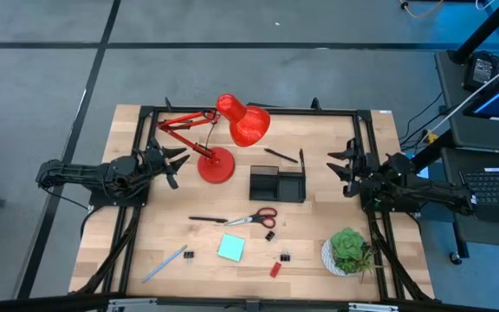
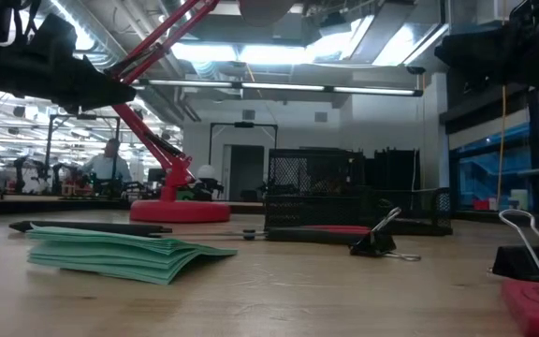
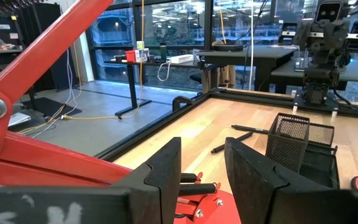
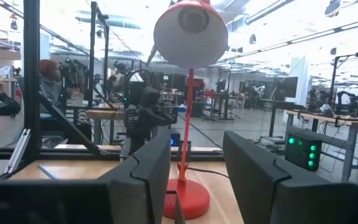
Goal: Pick and place office supplies into organizer
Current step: Put the top left black binder clip into the black desk organizer
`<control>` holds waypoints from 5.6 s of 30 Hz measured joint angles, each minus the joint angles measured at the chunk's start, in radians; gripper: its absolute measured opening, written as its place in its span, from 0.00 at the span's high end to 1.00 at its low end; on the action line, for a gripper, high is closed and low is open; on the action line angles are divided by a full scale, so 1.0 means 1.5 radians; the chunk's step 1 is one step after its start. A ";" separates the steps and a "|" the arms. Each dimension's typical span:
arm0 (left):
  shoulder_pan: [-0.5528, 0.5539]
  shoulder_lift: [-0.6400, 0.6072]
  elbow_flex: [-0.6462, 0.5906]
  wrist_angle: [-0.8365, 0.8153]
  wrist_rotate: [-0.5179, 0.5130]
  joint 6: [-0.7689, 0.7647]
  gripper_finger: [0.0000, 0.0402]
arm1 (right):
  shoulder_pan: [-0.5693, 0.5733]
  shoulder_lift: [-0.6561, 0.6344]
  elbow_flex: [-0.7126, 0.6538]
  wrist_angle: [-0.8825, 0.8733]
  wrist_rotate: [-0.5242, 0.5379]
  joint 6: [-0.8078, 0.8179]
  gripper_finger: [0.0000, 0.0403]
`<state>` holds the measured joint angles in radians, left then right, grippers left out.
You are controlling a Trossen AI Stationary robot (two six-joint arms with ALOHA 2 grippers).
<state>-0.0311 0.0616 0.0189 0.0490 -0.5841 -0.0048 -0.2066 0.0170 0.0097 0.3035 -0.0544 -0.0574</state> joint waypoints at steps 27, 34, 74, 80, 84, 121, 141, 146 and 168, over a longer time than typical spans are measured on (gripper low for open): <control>0.000 0.000 0.000 0.000 0.000 0.017 0.71 | 0.000 0.000 0.000 -0.001 -0.035 -0.031 0.45; 0.000 0.000 0.000 0.000 0.000 0.017 0.71 | 0.000 0.000 0.000 -0.001 -0.035 0.001 0.42; 0.000 0.000 0.000 0.000 0.000 0.017 0.71 | 0.271 0.744 0.411 -0.096 0.024 -0.260 0.47; 0.000 0.000 0.000 0.000 0.000 0.017 0.71 | 0.315 0.881 0.496 -0.155 0.023 -0.266 0.47; 0.000 0.000 0.000 0.000 0.000 0.017 0.71 | 0.331 0.956 0.531 -0.178 0.023 -0.278 0.47; 0.000 0.000 0.000 0.000 0.000 0.017 0.71 | 0.392 1.184 0.569 -0.148 -0.012 -0.331 0.48; 0.000 0.000 0.000 0.000 0.000 0.017 0.71 | 0.392 1.184 0.569 -0.151 -0.012 -0.331 0.83; 0.000 0.000 0.000 0.000 0.000 0.017 0.71 | 0.392 1.184 0.569 -0.151 -0.011 -0.332 0.88; 0.000 0.000 0.000 0.000 0.000 0.017 0.71 | 0.391 1.126 0.568 -0.189 0.113 -0.296 0.99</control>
<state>-0.0310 0.0615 0.0188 0.0486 -0.5842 0.0212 0.3800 1.7059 0.8612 0.0192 0.1147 -0.5016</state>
